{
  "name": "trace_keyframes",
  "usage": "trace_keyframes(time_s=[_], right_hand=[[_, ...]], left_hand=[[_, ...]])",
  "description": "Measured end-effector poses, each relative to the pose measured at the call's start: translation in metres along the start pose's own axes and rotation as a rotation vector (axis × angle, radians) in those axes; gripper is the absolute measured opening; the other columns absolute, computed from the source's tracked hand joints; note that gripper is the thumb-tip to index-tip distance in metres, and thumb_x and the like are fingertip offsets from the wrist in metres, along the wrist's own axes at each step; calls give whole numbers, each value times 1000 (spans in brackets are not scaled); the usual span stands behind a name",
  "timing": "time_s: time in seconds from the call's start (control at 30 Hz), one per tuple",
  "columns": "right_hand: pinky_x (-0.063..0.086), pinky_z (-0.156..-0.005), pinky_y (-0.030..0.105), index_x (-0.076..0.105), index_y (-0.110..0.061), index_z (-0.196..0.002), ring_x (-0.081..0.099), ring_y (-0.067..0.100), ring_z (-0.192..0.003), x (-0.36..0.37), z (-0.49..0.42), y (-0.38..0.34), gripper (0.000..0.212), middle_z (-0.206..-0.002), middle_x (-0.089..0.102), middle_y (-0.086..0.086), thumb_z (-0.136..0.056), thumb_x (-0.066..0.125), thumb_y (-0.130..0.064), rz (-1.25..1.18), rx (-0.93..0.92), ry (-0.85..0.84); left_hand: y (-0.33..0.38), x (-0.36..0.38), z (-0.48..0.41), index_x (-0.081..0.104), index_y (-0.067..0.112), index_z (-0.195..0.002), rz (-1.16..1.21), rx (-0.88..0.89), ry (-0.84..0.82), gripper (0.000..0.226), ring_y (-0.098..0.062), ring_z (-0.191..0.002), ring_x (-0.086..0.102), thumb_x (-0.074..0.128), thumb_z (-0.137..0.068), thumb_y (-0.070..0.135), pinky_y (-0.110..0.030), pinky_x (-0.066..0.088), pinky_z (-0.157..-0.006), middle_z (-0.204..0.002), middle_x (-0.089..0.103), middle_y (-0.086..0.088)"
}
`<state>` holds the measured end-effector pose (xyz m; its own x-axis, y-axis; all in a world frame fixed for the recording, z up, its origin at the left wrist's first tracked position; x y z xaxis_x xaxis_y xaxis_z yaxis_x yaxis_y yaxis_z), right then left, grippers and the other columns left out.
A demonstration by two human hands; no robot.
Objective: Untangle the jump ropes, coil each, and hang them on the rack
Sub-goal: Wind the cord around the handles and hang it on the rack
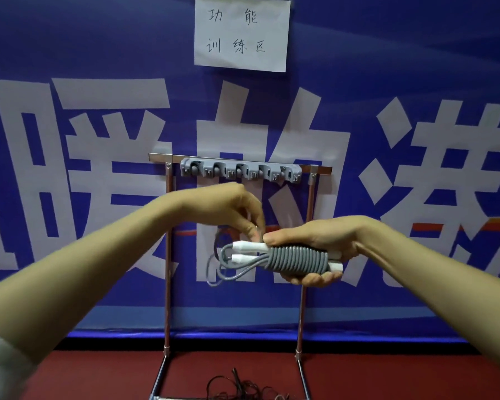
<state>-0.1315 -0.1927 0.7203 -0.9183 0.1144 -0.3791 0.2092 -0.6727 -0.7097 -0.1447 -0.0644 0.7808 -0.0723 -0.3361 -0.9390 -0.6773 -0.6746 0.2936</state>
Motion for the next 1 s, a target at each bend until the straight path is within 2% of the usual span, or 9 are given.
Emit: trace_keyframes(time_s=[0.1, 0.2, 0.33, 0.47, 0.57, 0.63, 0.8, 0.9, 1.0], right_hand=[[41, -41, 20, 61, -7, -79, 50, 11, -44, -12, -1, -3, 60, -59, 58, 3, -91, 47, -64, 159, 121, 183], [43, -49, 24, 60, -11, -73, 52, 14, -44, -27, -4, -7, 56, -49, 60, -2, -87, 53, -64, 415, 202, 491], [51, -65, 32, 57, -14, -71, 63, 21, -68, -43, -1, -15, 73, -66, 60, 2, -76, 39, -85, 885, 283, 929], [36, -56, 29, 62, -15, -92, 55, 19, -72, -45, 6, -23, 70, -66, 46, -1, -86, 30, -77, 1213, 277, 1215], [34, -55, 30, 58, -15, -100, 50, 18, -69, -45, 9, -22, 65, -65, 41, -3, -90, 29, -72, 1264, 243, 1312], [33, -55, 30, 56, -15, -105, 48, 18, -69, -46, 11, -22, 64, -69, 42, -2, -91, 29, -72, 1257, 234, 1347], [32, -55, 31, 54, -12, -108, 48, 23, -71, -55, 21, -29, 66, -78, 46, 2, -93, 25, -69, 1154, 175, 1420], [36, -62, 32, 52, -13, -114, 59, 27, -82, -61, 37, -33, 62, -85, 56, 3, -94, 27, -66, 1063, 50, 1555], [36, -64, 31, 53, -13, -113, 64, 29, -90, -62, 49, -33, 62, -102, 65, 5, -92, 31, -67, 985, -78, 1672]], left_hand=[[5, 5, -9, 76, 14, -95, -251, -26, 8, 15, 4, -71, 55, 73, -84, 24, -10, 39, -63, -80, 56, 16], [-6, 22, -15, 76, 17, -97, -402, -153, 76, 15, -7, -77, 55, 68, -88, 27, -30, 51, -73, -86, 59, 9], [-24, 23, -14, 72, 7, -84, -102, -406, 377, 30, -15, -66, 52, 58, -96, 31, -27, 45, -61, -79, 68, -7], [-40, 32, -11, 64, 10, -80, 402, -583, 415, 16, -9, -55, 41, 63, -93, 20, -14, 34, -44, -67, 56, 0], [-43, 36, -8, 70, 2, -94, 578, -630, 383, 14, -10, -51, 39, 65, -92, 15, -17, 35, -44, -65, 49, -6], [-38, 32, -9, 72, 5, -94, 498, -590, 476, 11, -7, -49, 49, 66, -91, 14, -17, 43, -47, -68, 57, -6], [-10, 23, -10, 74, 11, -102, -353, -280, 784, 19, -21, -78, 58, 62, -94, 23, -40, 51, -66, -95, 55, -5], [-2, 18, -3, 73, 9, -108, -178, -71, 1008, 20, -8, -75, 52, 63, -93, 17, -21, 49, -69, -93, 53, -1], [-13, 22, 0, 73, 17, -106, 431, -197, 1024, 17, 0, -70, 52, 62, -94, 17, -12, 44, -68, -90, 64, 4]])
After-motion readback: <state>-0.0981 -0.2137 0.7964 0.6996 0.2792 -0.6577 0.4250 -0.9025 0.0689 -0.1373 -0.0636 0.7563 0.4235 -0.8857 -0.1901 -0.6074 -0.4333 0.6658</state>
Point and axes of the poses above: each hand's wrist, its own z-axis away from the middle knuckle, its own x-axis out of the palm, y = z × x, the point moved 6 cm from there along -z, towards the middle knuckle
